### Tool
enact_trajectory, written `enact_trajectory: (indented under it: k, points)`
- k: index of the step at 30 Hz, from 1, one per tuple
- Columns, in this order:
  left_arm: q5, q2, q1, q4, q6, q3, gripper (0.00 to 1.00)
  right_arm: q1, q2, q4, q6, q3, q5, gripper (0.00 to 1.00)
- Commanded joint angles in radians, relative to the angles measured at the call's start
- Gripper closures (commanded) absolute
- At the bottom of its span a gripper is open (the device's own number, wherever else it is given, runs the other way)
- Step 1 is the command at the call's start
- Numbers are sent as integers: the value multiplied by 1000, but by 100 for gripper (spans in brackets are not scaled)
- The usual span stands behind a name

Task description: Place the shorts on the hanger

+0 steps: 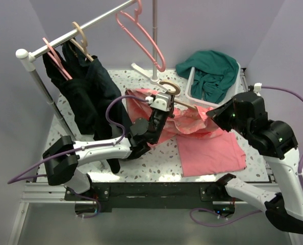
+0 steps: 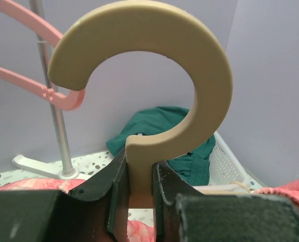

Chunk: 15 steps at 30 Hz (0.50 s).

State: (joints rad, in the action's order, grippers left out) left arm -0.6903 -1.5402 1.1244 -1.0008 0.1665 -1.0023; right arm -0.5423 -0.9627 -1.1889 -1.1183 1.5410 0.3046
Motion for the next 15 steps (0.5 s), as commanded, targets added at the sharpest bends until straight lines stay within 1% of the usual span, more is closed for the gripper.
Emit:
enact_trajectory:
  k: [1,4,5,7,8,9,10,12,14,15]
  points:
    - [-17,-15,23,114,-67,-194,100,1,-34,48,-34,128,62,100]
    - [-3,-24,41,204,-90,-286,100,2,-79,74,-29,186,86,97]
    - [5,-29,44,229,-94,-311,100,2,-93,75,-25,235,91,97]
    - [17,-63,51,364,-113,-425,100,1,-141,75,-18,293,109,97]
    - [24,-80,51,423,-120,-474,100,2,-154,71,-15,354,126,97]
    - [2,-101,49,542,-133,-575,100,1,-166,69,-15,382,145,97]
    - [-23,-138,51,598,-146,-619,100,2,-182,68,-15,407,160,96]
    - [-73,-144,48,626,-156,-634,100,1,-183,72,-8,455,209,96]
    - [-103,-144,43,654,-159,-636,100,2,-165,89,-5,447,253,95]
    - [-145,-144,38,713,-200,-662,100,1,-156,95,-8,435,267,95]
